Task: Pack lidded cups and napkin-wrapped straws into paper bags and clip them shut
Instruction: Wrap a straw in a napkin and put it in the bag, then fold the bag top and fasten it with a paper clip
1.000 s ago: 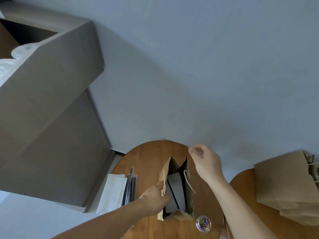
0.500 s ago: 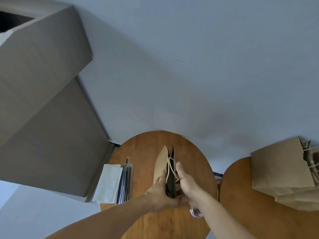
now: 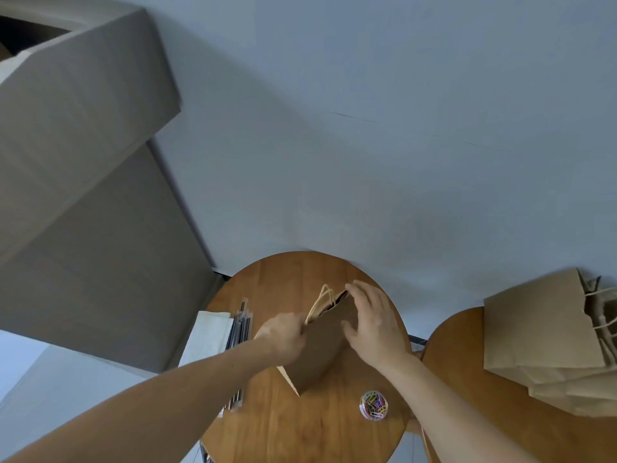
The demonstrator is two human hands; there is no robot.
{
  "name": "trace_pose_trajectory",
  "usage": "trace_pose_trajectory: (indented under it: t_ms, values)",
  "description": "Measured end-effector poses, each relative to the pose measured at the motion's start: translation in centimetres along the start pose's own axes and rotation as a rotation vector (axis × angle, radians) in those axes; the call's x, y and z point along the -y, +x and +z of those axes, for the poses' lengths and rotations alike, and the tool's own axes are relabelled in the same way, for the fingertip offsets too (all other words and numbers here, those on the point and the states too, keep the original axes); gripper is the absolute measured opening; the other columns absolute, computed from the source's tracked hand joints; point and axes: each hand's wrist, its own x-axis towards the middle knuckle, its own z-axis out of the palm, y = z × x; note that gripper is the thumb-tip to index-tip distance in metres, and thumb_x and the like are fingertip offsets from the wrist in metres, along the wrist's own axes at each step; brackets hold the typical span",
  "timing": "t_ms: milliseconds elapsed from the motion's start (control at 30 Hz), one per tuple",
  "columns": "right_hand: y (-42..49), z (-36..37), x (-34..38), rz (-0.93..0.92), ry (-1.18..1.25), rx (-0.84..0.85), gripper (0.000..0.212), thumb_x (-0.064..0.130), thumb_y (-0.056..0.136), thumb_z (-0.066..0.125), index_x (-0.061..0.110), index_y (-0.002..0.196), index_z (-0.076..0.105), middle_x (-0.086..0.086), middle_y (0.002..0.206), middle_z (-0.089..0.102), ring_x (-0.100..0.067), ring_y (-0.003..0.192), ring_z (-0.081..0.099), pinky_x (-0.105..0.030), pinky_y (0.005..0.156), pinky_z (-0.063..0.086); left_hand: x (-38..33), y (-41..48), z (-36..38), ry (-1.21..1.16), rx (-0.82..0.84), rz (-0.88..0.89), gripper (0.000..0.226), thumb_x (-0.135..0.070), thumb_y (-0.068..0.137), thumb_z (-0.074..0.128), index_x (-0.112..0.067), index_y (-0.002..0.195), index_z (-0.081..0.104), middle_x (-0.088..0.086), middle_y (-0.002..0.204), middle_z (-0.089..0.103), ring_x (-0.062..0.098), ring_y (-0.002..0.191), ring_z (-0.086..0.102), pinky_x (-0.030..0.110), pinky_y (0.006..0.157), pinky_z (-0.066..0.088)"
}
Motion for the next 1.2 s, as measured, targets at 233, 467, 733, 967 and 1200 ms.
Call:
trace_pose_trajectory:
  t_ms: [233,467,733,967,1200]
  values:
    - [1.4,-0.5,-1.3,-0.128,-0.164,0.111,0.015,0.033,0.093,0.062,0.020,0.092,0.070,0.006,0.090,0.069,-0.018,0.090,0.062,-0.035,0.091,0.045,0.8,1.4,-2.3,0.020,0.042,0.163,0.036,-0.018,0.096,0.048,-0.035,0.067,0.037,-0.020,0.067,0.044,0.009,0.067,0.047,0.016,0.054,0.029]
    - [0.5,0.5,-1.8,-0.036,0.060,0.028,0.014,0.028,0.094,0.064,0.017,0.091,0.071,0.005,0.084,0.069,-0.014,0.079,0.061,-0.031,0.069,0.051,-0.1,1.6,-1.8,0.047,-0.148,0.015,0.031,-0.033,0.085,0.060,-0.036,0.063,0.039,-0.016,0.059,0.047,0.003,0.054,0.045,0.020,0.047,0.029]
    - [-1.4,1.3,-5.9,0.345,0.412,-0.264,0.031,0.035,0.102,0.048,0.017,0.121,0.062,0.012,0.112,0.062,-0.005,0.104,0.056,-0.024,0.088,0.046,0.5,2.5,-2.4,-0.007,-0.279,0.185,0.020,-0.032,0.097,0.056,-0.030,0.106,0.074,-0.008,0.090,0.074,0.014,0.084,0.066,0.025,0.080,0.040]
    - [-6.6,8.7,-10.5,0.645,0.044,0.553,0.024,0.021,0.094,0.049,0.023,0.072,0.054,0.006,0.078,0.059,-0.011,0.071,0.058,-0.024,0.054,0.039,0.5,3.5,-0.8,-0.014,-0.360,0.253,0.016,-0.026,0.093,0.062,-0.021,0.082,0.072,-0.018,0.052,0.044,0.008,0.056,0.049,0.029,0.070,0.031]
    - [-8.7,13.0,-10.8,0.903,-0.048,0.613,0.028,0.031,0.092,0.050,0.023,0.065,0.054,0.006,0.066,0.060,-0.011,0.059,0.059,-0.023,0.051,0.041,0.3,3.5,-0.1,-0.161,-0.482,0.314,0.036,-0.003,0.075,0.079,-0.023,0.074,0.049,-0.029,0.044,0.041,-0.012,0.042,0.040,0.017,0.056,0.022]
